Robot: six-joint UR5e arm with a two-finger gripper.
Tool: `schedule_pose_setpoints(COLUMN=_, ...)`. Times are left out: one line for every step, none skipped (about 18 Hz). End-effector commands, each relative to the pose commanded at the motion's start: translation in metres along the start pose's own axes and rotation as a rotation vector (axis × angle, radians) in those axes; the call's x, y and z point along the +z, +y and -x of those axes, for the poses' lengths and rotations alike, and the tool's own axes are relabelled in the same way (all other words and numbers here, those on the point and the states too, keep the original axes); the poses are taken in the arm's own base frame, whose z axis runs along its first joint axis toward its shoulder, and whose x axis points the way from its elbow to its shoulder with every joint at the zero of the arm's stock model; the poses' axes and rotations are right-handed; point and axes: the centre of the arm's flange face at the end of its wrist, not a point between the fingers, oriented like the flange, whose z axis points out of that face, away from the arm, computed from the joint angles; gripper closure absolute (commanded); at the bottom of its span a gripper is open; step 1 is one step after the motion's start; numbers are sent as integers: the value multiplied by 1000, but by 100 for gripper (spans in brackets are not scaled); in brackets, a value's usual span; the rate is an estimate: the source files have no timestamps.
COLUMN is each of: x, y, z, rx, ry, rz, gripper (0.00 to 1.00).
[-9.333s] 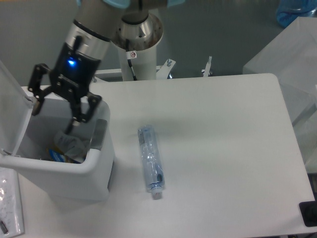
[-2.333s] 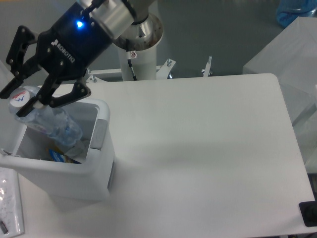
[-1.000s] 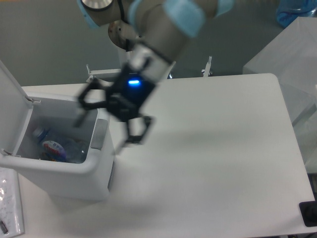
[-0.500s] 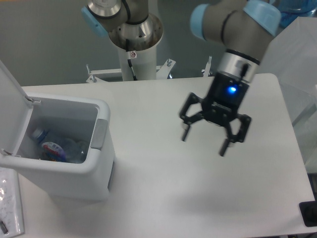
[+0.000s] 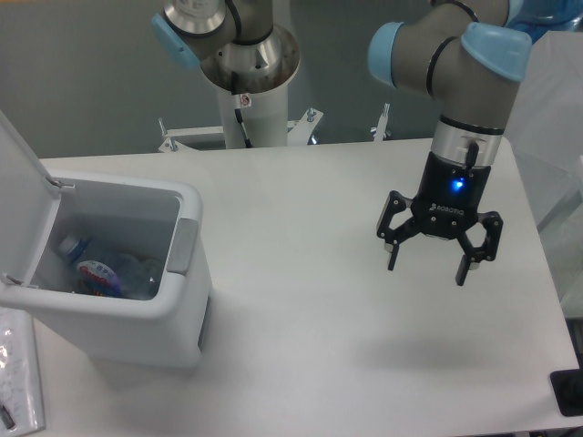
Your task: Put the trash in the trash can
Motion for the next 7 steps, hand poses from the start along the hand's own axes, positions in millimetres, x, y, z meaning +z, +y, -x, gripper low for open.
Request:
schedule_pose_setpoints(x=3, y=1, z=-3, rx=51, ry=-6, rz=42, gripper=0)
schedule_pose_setpoints(x=6, y=7, z=-5, rx=71, ry=-7, rz=84, gripper=0)
schedule_pose_setpoints(x=7, y=11, z=-7, rx=79, ry=-6, rz=118, gripper=0)
schedule_pose_setpoints(x=8, y=14, z=-6, rx=80, ry=-6, rz=142, gripper=0)
schedule_pose_setpoints(x=8, y=16, z=-7, rx=79, ry=-2, rz=168, gripper=0)
schedule_pose_setpoints(x=8, y=17, z=-6, rx=77, ry=8, rz=191, gripper=0)
schedule_pose_setpoints(x=5, y=17, z=-3, rx=74, ry=19, rz=209, gripper=0)
